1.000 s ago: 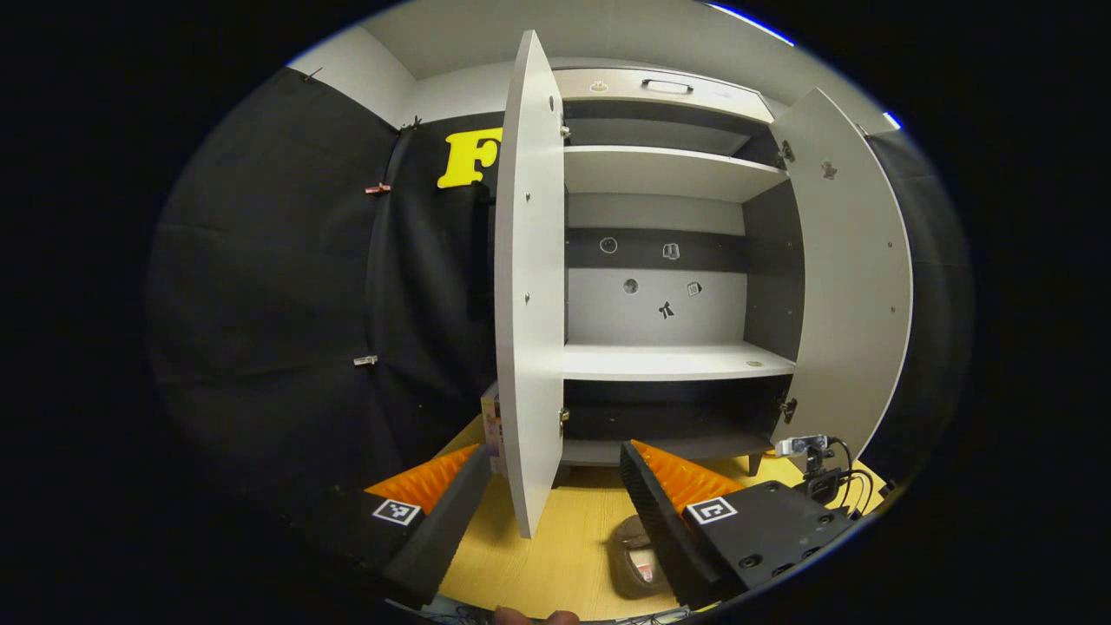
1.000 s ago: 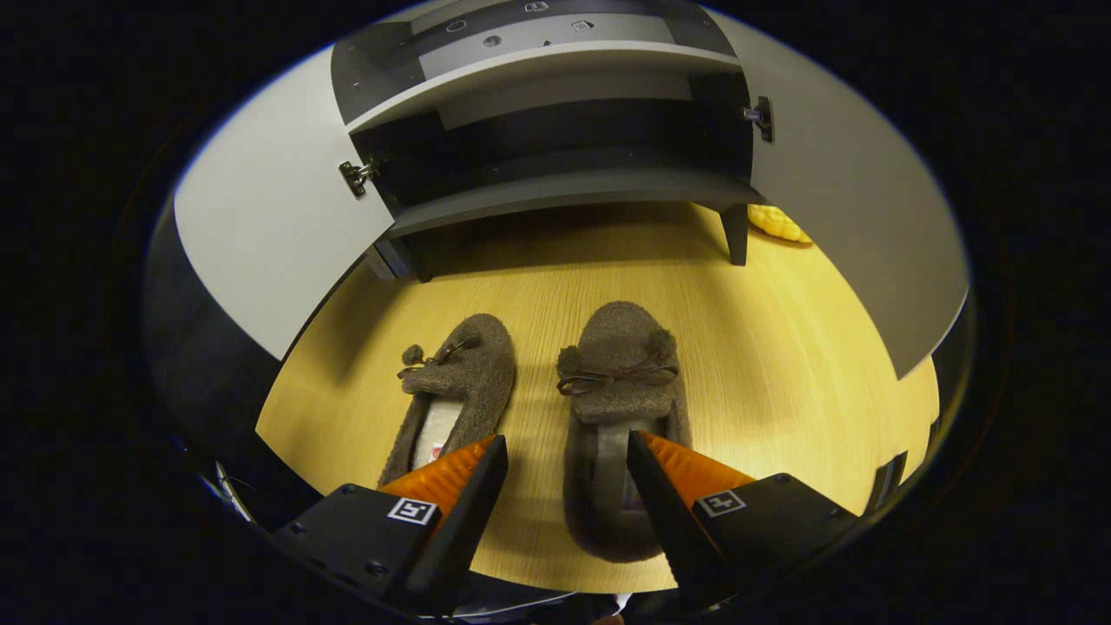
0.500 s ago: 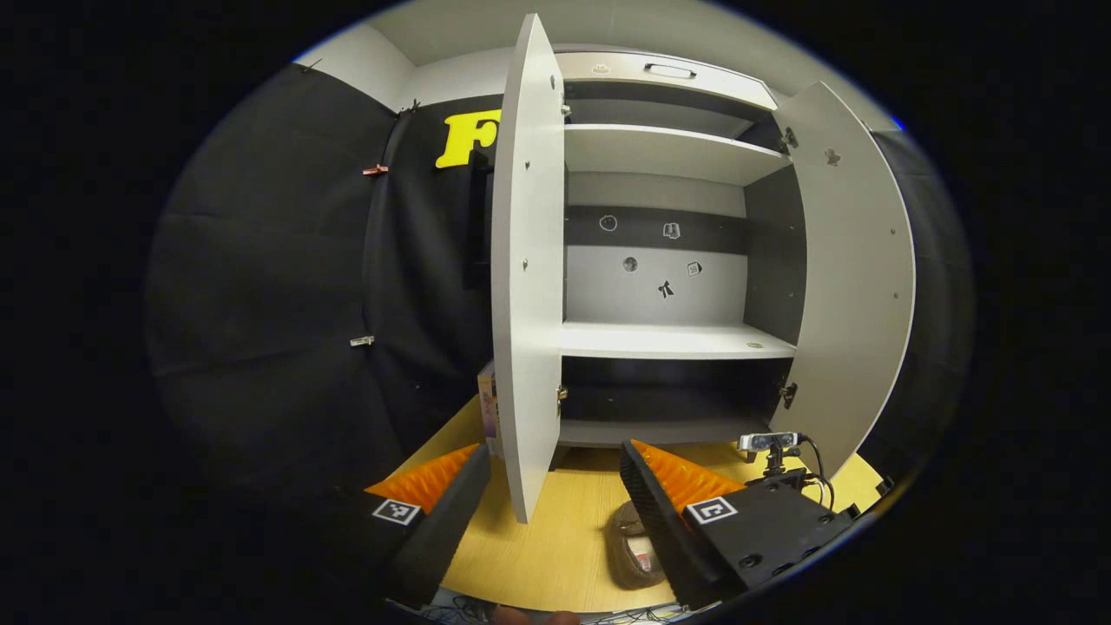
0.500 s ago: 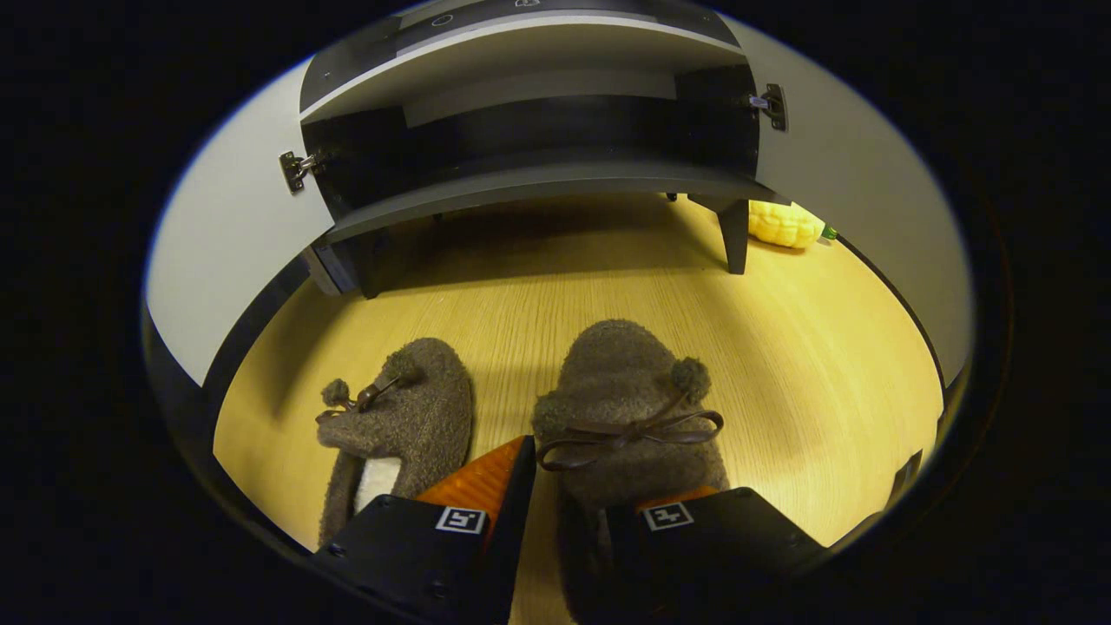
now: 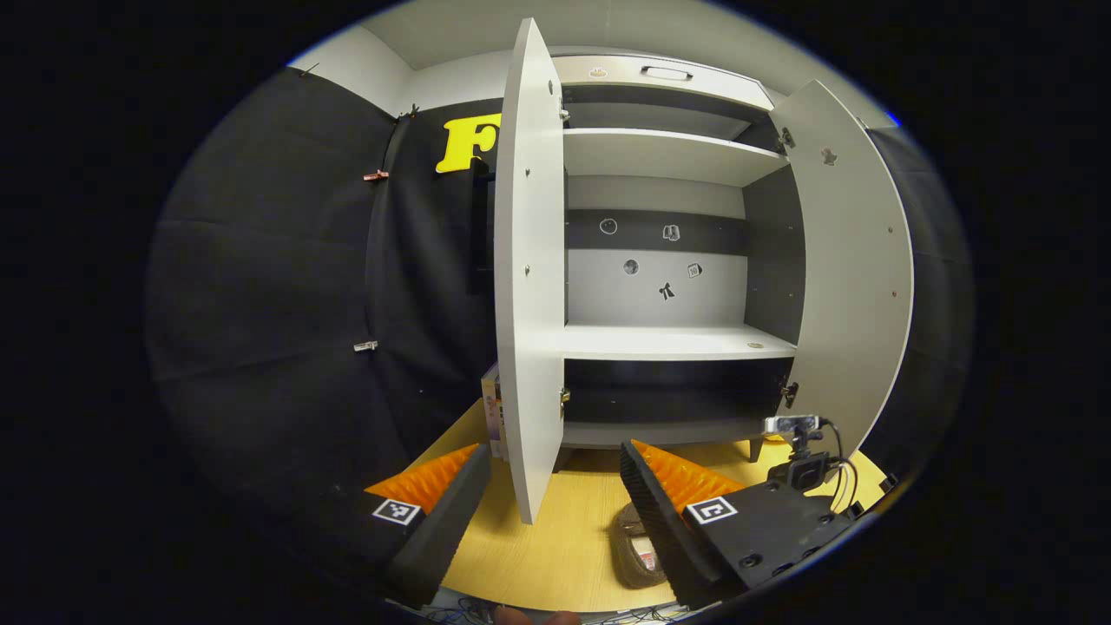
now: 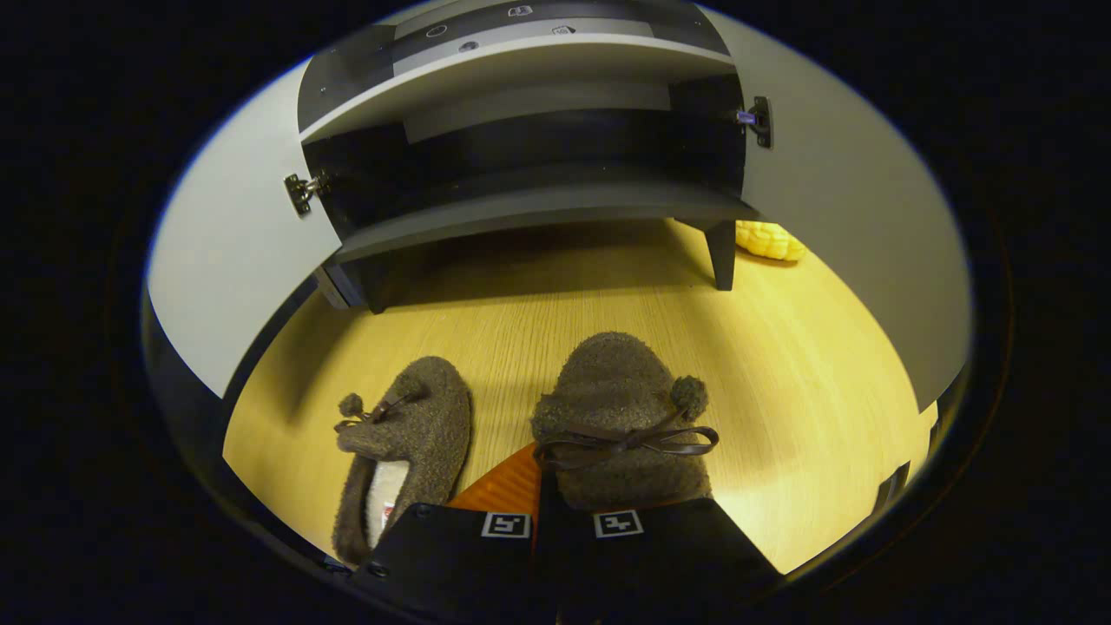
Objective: Grab one shoe with the right hand and put it into the shoe cabinet, grab the other shoe with the left hand and put it into the shoe cabinet; then close the right door with the right hand and the left door with the left hand.
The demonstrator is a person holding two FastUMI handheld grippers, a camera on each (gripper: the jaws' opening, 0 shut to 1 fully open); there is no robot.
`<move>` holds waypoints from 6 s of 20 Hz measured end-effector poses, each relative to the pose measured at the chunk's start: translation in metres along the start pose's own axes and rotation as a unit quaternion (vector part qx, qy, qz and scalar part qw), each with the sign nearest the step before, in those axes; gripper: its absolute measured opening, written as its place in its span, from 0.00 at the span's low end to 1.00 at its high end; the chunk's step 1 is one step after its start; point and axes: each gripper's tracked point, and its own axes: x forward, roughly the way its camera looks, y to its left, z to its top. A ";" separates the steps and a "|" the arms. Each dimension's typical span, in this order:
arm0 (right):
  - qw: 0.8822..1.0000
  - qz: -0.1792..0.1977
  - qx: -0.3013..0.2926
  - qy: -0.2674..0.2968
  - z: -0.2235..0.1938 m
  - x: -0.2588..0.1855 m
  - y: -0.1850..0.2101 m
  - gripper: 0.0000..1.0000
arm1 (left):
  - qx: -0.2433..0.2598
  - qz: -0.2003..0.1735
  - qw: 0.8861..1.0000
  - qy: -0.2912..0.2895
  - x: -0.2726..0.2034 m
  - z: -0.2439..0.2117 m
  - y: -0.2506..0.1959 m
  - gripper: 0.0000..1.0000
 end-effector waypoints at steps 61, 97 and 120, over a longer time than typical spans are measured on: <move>0.987 0.020 0.000 -0.158 0.449 -0.010 0.040 0.97 | -0.024 -0.094 0.995 -0.026 0.019 0.002 -0.076 0.95; 0.940 0.042 -0.044 -0.337 0.327 -0.336 0.016 0.98 | 0.106 -0.085 0.967 0.218 0.184 -0.300 -0.106 0.13; 0.948 0.017 -0.025 -0.316 0.280 -0.350 -0.076 0.98 | 0.039 -0.059 0.989 0.130 0.162 0.083 -0.145 0.07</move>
